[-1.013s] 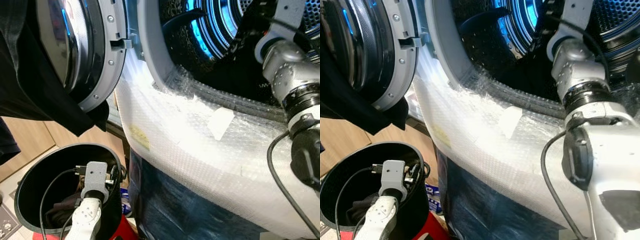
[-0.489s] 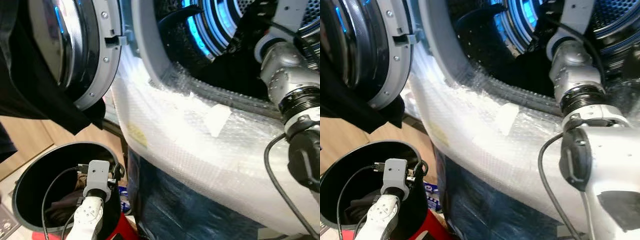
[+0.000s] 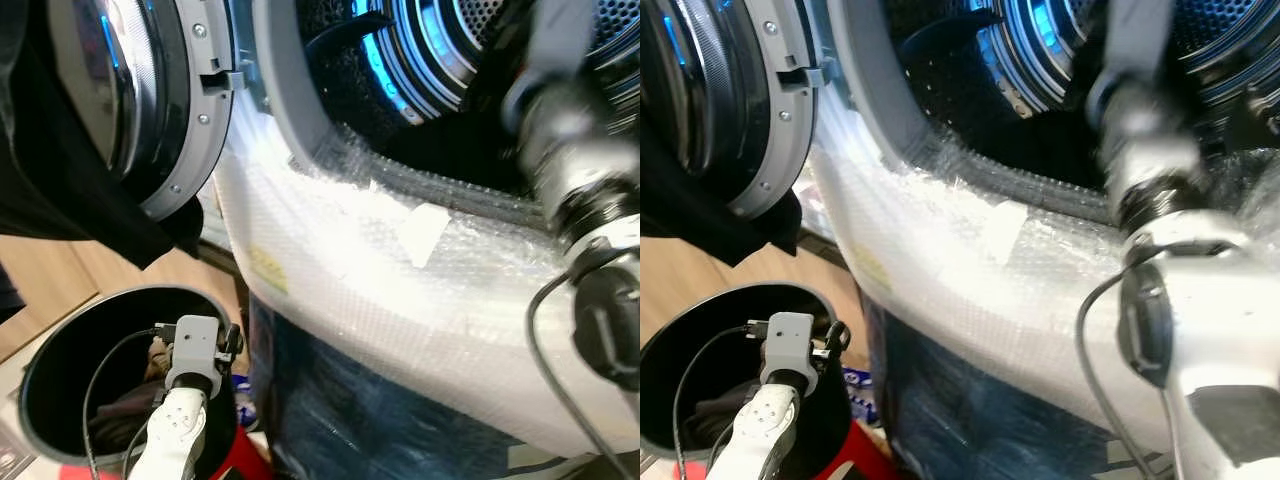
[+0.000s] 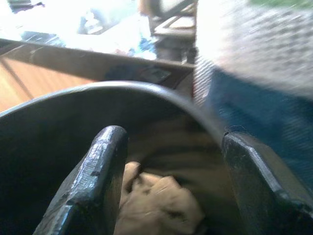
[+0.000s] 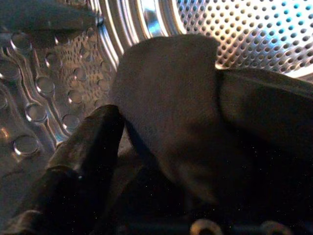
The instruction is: Clothes washing
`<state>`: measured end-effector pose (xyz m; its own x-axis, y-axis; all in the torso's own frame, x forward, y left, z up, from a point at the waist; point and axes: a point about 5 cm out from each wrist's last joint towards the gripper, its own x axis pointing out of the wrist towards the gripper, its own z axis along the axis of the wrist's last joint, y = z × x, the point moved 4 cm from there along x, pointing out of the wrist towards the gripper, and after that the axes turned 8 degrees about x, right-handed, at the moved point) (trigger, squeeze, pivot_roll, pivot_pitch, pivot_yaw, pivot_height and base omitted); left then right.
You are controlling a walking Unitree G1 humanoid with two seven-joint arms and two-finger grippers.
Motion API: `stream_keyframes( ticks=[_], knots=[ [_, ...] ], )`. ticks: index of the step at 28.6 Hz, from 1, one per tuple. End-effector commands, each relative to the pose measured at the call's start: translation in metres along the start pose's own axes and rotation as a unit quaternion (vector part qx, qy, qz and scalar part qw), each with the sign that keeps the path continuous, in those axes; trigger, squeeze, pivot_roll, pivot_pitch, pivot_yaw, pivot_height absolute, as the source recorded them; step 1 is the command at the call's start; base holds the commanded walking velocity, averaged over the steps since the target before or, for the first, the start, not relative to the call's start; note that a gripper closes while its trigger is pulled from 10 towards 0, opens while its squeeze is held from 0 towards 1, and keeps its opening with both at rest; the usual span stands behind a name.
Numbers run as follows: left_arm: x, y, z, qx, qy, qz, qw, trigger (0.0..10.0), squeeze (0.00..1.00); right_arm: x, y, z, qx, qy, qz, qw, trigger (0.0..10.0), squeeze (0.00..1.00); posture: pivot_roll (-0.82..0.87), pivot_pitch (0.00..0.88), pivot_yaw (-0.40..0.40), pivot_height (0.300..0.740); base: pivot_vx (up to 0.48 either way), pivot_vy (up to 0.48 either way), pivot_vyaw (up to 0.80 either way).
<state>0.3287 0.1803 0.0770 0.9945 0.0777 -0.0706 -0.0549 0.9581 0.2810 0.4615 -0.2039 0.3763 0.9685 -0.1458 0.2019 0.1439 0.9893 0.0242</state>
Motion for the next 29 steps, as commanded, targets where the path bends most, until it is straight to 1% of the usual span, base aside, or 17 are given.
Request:
stream_keyframes(
  ticks=[1, 4, 7, 8, 9, 10, 11, 14, 15, 16, 18, 21, 24, 26, 27, 28, 29],
  knots=[
    [-0.001, 0.001, 0.002, 0.000, -0.002, 0.000, 1.000, 10.0, 0.00, -0.009, -0.017, 0.099, 0.023, -0.166, -0.039, 0.985, 10.0, 1.00, -0.01, 0.023, -0.014, 0.740, 0.000, 0.000, 0.00],
    [-0.001, 0.001, 0.003, 0.000, -0.004, 0.001, 1.000, 10.0, 0.00, -0.024, -0.028, 0.143, 0.011, -0.263, -0.068, 0.962, 10.0, 1.00, 0.01, 0.019, -0.018, 0.740, 0.000, 0.000, 0.00],
    [0.000, 0.002, 0.006, -0.003, -0.009, 0.005, 1.000, 10.0, 0.00, -0.016, -0.010, 0.117, 0.002, -0.220, -0.023, 0.975, 10.0, 1.00, 0.00, 0.015, -0.018, 0.740, 0.000, 0.000, 0.00],
    [0.000, 0.002, 0.006, -0.004, -0.008, 0.005, 1.000, 10.0, 0.00, -0.007, -0.004, 0.082, -0.015, -0.149, -0.015, 0.989, 10.0, 1.00, 0.00, 0.013, -0.015, 0.740, 0.000, 0.000, 0.00],
    [0.000, 0.002, 0.006, -0.004, -0.008, 0.005, 1.000, 10.0, 0.00, -0.007, -0.004, 0.082, -0.015, -0.149, -0.015, 0.989, 10.0, 1.00, 0.00, 0.013, -0.015, 0.740, 0.000, 0.000, 0.00],
    [0.000, 0.000, 0.005, -0.004, -0.007, 0.003, 1.000, 10.0, 0.00, -0.001, 0.006, 0.035, -0.024, -0.057, 0.007, 0.998, 10.0, 1.00, 0.01, 0.006, -0.013, 0.740, 0.000, 0.000, 0.00],
    [0.000, -0.002, 0.005, -0.004, -0.007, 0.000, 1.000, 10.0, 0.00, 0.000, 0.010, 0.020, -0.024, -0.035, 0.018, 0.999, 10.0, 1.00, 0.02, 0.008, -0.020, 0.740, 0.000, 0.000, 0.00],
    [0.000, -0.003, 0.007, -0.003, -0.009, -0.003, 1.000, 10.0, 0.00, -0.001, 0.020, 0.013, -0.032, -0.028, 0.055, 0.998, 10.0, 1.00, 0.02, 0.012, -0.014, 0.740, 0.000, 0.000, 0.00],
    [0.000, -0.002, 0.007, -0.003, -0.010, -0.002, 1.000, 10.0, 0.00, -0.003, 0.015, 0.052, -0.003, -0.089, 0.049, 0.995, 10.0, 1.00, 0.01, 0.013, -0.016, 0.740, 0.000, 0.000, 0.00],
    [-0.001, -0.001, 0.007, -0.004, -0.011, 0.001, 1.000, 10.0, 0.00, -0.014, 0.004, 0.113, 0.015, -0.205, 0.022, 0.978, 10.0, 1.00, 0.02, 0.015, -0.020, 0.740, 0.000, 0.000, 0.00],
    [-0.001, 0.000, 0.007, -0.005, -0.011, 0.003, 1.000, 10.0, 0.00, -0.025, -0.003, 0.147, 0.011, -0.270, 0.004, 0.963, 10.0, 1.00, 0.01, 0.018, -0.022, 0.740, 0.000, 0.000, 0.00],
    [-0.002, 0.001, 0.006, -0.006, -0.009, 0.005, 1.000, 10.0, 0.00, -0.033, -0.013, 0.169, 0.004, -0.302, -0.017, 0.953, 10.0, 1.00, 0.01, 0.017, -0.024, 0.740, 0.000, 0.000, 0.00],
    [-0.001, -0.001, 0.006, -0.006, -0.008, 0.004, 1.000, 10.0, 0.00, -0.016, -0.021, 0.126, -0.004, -0.208, -0.036, 0.977, 10.0, 1.00, 0.01, 0.016, -0.028, 0.740, 0.000, 0.000, 0.00],
    [-0.001, -0.002, 0.006, -0.008, -0.008, 0.003, 1.000, 10.0, 0.00, -0.002, -0.011, 0.052, -0.022, -0.077, -0.004, 0.997, 10.0, 1.00, 0.01, 0.017, -0.024, 0.740, 0.000, 0.000, 0.00],
    [-0.001, -0.003, 0.006, -0.008, -0.008, 0.002, 1.000, 10.0, 0.00, -0.001, -0.009, 0.044, -0.019, -0.065, 0.001, 0.998, 10.0, 1.00, 0.01, 0.016, -0.024, 0.740, 0.000, 0.000, 0.00],
    [-0.001, -0.003, 0.006, -0.007, -0.008, 0.001, 1.000, 10.0, 0.00, -0.001, -0.008, 0.037, -0.014, -0.062, 0.001, 0.998, 10.0, 0.94, 0.01, 0.020, -0.021, 0.740, 0.000, 0.000, 0.00],
    [-0.001, -0.003, 0.007, -0.007, -0.009, 0.000, 1.000, 10.0, 0.00, -0.001, -0.006, 0.032, -0.009, -0.059, 0.002, 0.998, 10.0, 0.00, 0.01, 0.023, -0.019, 0.740, 0.000, 0.000, 0.00]
  ],
)
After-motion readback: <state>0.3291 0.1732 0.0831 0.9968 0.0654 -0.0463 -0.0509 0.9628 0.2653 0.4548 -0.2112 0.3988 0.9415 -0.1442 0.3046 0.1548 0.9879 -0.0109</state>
